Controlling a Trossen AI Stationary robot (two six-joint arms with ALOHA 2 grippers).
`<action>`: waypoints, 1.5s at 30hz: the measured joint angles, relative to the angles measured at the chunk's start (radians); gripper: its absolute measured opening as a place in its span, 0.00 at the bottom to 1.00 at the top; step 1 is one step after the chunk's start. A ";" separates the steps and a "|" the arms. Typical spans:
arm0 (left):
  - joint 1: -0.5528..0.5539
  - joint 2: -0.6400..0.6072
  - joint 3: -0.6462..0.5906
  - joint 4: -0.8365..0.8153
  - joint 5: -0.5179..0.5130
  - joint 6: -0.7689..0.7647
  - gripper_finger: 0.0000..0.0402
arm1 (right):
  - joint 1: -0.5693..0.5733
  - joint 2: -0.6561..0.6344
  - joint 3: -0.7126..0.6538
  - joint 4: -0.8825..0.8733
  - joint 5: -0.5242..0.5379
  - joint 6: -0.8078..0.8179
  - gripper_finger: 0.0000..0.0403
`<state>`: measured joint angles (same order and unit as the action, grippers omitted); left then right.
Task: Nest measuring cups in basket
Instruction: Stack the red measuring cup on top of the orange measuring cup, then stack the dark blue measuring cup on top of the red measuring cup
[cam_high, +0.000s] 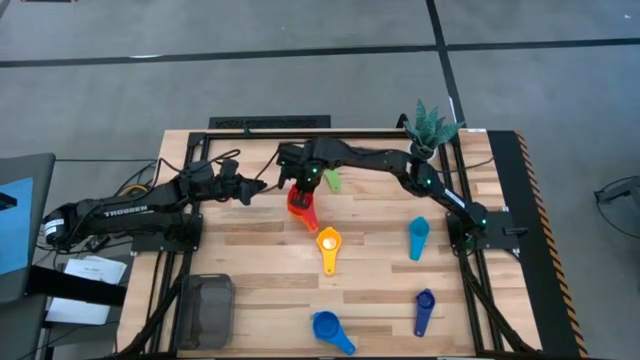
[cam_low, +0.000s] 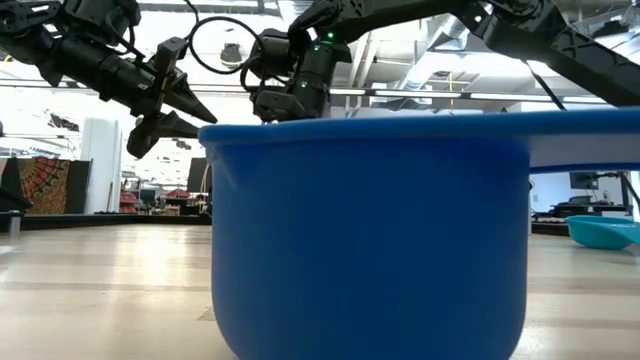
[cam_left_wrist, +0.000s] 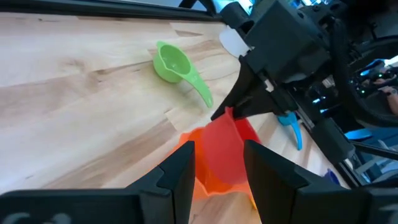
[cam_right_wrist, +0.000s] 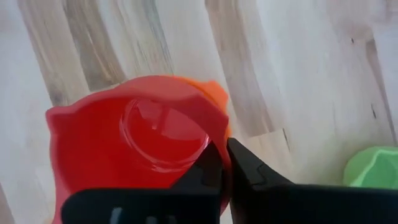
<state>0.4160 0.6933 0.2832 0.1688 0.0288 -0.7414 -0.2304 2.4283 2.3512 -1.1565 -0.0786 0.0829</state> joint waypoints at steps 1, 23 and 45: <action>0.000 0.000 0.000 0.000 0.000 0.000 0.31 | 0.000 0.000 0.000 0.000 -0.001 0.004 0.09; 0.000 0.000 0.000 0.002 -0.010 -0.001 0.31 | -0.008 -0.045 0.003 0.002 0.041 0.061 0.48; 0.000 0.000 0.000 0.093 -0.003 0.033 0.30 | 0.034 -0.498 -0.470 0.066 0.178 0.322 0.41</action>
<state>0.4160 0.6930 0.2829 0.2615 0.0254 -0.7081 -0.1968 1.9299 1.8815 -1.0905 0.0994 0.4052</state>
